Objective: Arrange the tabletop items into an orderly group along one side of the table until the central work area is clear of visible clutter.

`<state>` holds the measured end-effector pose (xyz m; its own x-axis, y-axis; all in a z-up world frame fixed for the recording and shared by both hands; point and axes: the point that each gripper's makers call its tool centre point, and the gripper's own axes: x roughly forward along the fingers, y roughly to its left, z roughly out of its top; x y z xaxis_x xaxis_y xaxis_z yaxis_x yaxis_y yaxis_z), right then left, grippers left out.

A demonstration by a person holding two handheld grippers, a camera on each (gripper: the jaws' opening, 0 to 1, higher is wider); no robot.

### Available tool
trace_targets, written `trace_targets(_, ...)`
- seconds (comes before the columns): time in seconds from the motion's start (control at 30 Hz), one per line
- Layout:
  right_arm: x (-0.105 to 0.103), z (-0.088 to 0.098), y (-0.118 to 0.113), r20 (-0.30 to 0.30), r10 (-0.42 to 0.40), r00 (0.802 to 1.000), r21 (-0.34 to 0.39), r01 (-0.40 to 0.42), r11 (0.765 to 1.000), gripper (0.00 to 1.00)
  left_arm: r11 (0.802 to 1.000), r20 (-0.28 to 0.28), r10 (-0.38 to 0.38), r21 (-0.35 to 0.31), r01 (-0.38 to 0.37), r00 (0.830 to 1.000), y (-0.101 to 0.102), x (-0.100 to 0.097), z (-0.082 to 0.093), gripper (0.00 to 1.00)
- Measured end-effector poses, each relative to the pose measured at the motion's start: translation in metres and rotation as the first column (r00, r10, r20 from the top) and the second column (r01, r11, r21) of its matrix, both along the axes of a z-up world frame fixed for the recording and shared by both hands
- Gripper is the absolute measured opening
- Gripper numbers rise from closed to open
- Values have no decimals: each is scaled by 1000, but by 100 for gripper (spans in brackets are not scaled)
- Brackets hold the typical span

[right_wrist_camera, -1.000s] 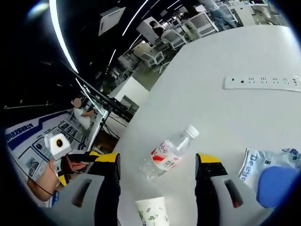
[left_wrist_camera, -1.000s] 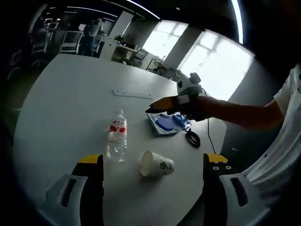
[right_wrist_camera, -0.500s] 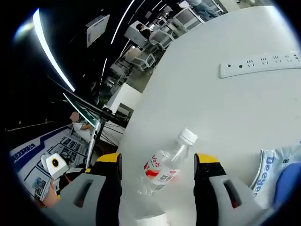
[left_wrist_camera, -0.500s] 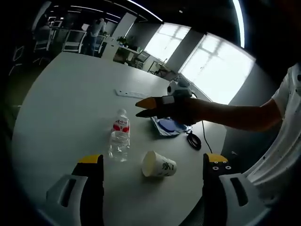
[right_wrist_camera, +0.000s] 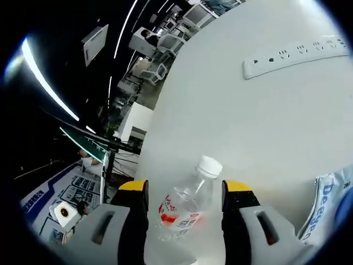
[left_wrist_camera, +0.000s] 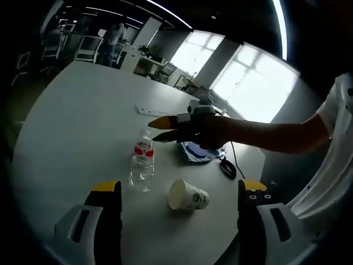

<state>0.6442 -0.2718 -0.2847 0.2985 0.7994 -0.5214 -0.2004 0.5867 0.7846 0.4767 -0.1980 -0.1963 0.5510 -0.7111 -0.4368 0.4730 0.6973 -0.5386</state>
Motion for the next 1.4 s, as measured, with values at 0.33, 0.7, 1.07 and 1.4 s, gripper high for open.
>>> trace_targets(0.33, 11, -14, 5, -56, -50, 997, -8, 49, 999, 41, 1000, 1, 3, -20, -3, 1000, 0, -1, -4, 89)
trace_targets(0.7, 18, -26, 6, -87, -108, 990, -6, 108, 994, 34, 1000, 0, 13, -25, -13, 1000, 5, -4, -9, 89)
trace_targets(1.07, 23, -34, 9, -95, -136, 986, 7, 137, 990, 27, 999, -4, 21, -36, -21, 1000, 8, -5, -13, 89)
trace_targets(1.4, 25, -38, 8, -87, -151, 985, 12, 152, 988, 21, 999, -10, 23, -35, -23, 1000, 9, -4, -19, 88)
